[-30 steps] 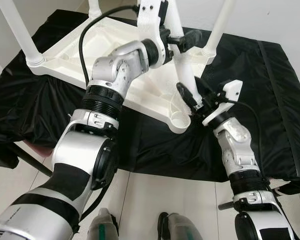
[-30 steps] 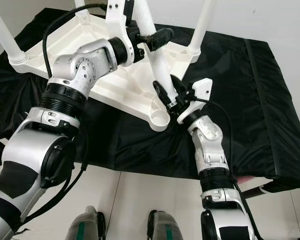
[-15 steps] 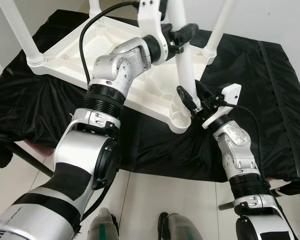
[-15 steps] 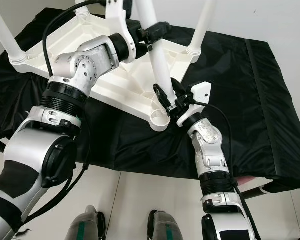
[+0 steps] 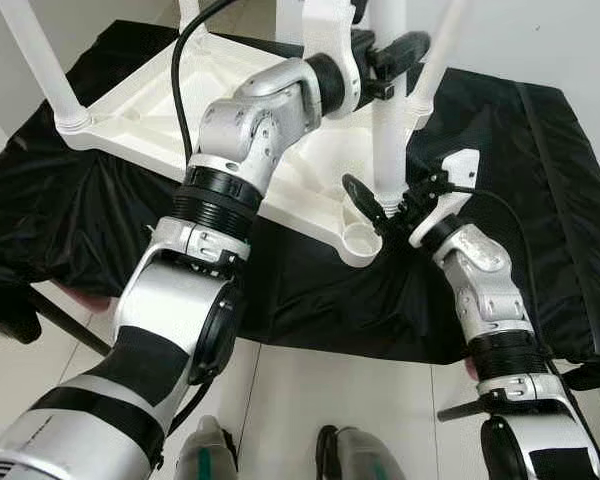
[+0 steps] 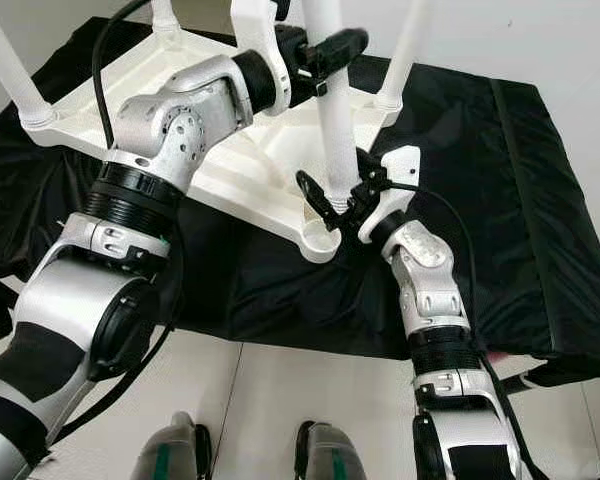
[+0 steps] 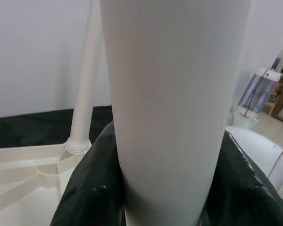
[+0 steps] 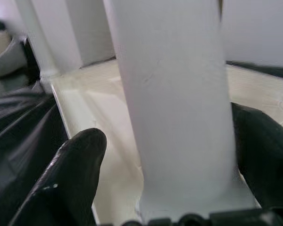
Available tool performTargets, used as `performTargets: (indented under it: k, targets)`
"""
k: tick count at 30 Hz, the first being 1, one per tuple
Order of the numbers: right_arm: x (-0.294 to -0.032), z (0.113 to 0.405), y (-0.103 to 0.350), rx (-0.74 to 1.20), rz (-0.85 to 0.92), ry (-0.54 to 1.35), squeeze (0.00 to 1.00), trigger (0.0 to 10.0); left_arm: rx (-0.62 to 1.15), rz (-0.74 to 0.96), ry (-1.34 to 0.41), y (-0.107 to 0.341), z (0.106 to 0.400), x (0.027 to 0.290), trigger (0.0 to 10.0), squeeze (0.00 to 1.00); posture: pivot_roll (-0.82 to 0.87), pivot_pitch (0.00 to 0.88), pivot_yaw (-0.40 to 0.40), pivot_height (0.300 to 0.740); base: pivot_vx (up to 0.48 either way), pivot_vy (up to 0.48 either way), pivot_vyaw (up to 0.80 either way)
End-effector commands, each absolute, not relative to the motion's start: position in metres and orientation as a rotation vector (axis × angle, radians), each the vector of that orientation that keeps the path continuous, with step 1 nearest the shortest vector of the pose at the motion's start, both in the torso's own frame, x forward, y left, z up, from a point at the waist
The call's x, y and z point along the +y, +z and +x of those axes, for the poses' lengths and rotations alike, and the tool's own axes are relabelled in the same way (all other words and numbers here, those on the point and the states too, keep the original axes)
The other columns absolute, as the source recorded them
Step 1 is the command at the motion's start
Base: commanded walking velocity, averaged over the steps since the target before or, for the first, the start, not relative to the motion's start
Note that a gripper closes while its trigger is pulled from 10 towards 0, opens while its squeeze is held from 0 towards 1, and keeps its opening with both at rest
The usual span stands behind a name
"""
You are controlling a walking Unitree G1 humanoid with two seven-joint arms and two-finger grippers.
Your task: Building children table
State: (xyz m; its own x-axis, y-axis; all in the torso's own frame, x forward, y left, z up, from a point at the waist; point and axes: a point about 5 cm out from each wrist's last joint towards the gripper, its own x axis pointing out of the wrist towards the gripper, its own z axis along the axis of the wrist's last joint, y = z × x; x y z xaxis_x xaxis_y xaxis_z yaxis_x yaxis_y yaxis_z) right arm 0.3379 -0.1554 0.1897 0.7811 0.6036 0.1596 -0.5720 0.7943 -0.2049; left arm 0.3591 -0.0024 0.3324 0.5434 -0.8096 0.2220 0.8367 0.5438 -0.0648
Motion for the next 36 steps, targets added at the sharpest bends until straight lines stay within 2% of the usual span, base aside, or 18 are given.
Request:
performTargets:
  k: [1,2,3,7,20,21,22,23,24,36]
  targets:
    - [-0.154,0.34,0.197,-0.206,-0.169,0.668,0.28,10.0,-0.21,-0.13,-1.082,0.339,0.348,-0.01,10.0,0.0,-0.08,0.033,-0.011,0.74,0.0,0.0,0.0]
    - [-0.153,0.341,0.201,-0.196,-0.179,0.682,0.28,10.0,-0.219,-0.12,-1.088,0.34,0.345,-0.012,10.0,0.0,-0.08,0.033,-0.011,0.74,0.0,0.0,0.0]
    - [-0.154,0.344,0.205,-0.172,-0.206,0.675,0.0,10.0,-0.228,-0.102,-1.091,0.34,0.343,-0.014,10.0,0.0,-0.08,0.036,-0.013,0.74,0.0,0.0,0.0]
    - [-0.156,0.352,0.211,-0.127,-0.261,0.64,0.0,10.0,-0.245,-0.059,-1.092,0.339,0.339,-0.017,10.0,0.0,-0.08,0.037,-0.016,0.74,0.0,0.0,0.0]
    - [-0.152,0.359,0.223,-0.022,-0.28,0.613,0.0,10.0,-0.27,0.071,-1.105,0.325,0.323,-0.032,10.0,0.0,-0.08,0.054,-0.02,0.74,0.0,0.0,0.0]
    - [-0.152,0.359,0.224,-0.008,-0.279,0.61,0.0,4.5,-0.273,0.078,-1.111,0.324,0.321,-0.034,10.0,0.0,-0.08,0.056,-0.02,0.74,0.0,0.0,0.0]
    - [-0.152,0.359,0.224,-0.005,-0.286,0.609,0.0,3.8,-0.274,0.08,-1.113,0.324,0.32,-0.035,10.0,0.0,-0.08,0.058,-0.021,0.74,0.0,0.0,0.0]
    - [-0.152,0.359,0.224,-0.005,-0.286,0.609,0.0,3.8,-0.274,0.08,-1.113,0.324,0.32,-0.035,10.0,0.0,-0.08,0.058,-0.021,0.74,0.0,0.0,0.0]
    - [-0.152,0.358,0.224,-0.012,-0.3,0.617,0.0,0.0,-0.275,0.083,-1.112,0.324,0.32,-0.036,10.0,0.0,-0.08,0.059,-0.021,0.74,0.0,0.0,0.0]
    - [-0.144,0.352,0.225,-0.02,-0.321,0.662,0.0,0.0,-0.279,0.099,-1.108,0.323,0.32,-0.037,10.0,0.0,-0.08,0.057,-0.018,0.74,0.0,0.0,0.0]
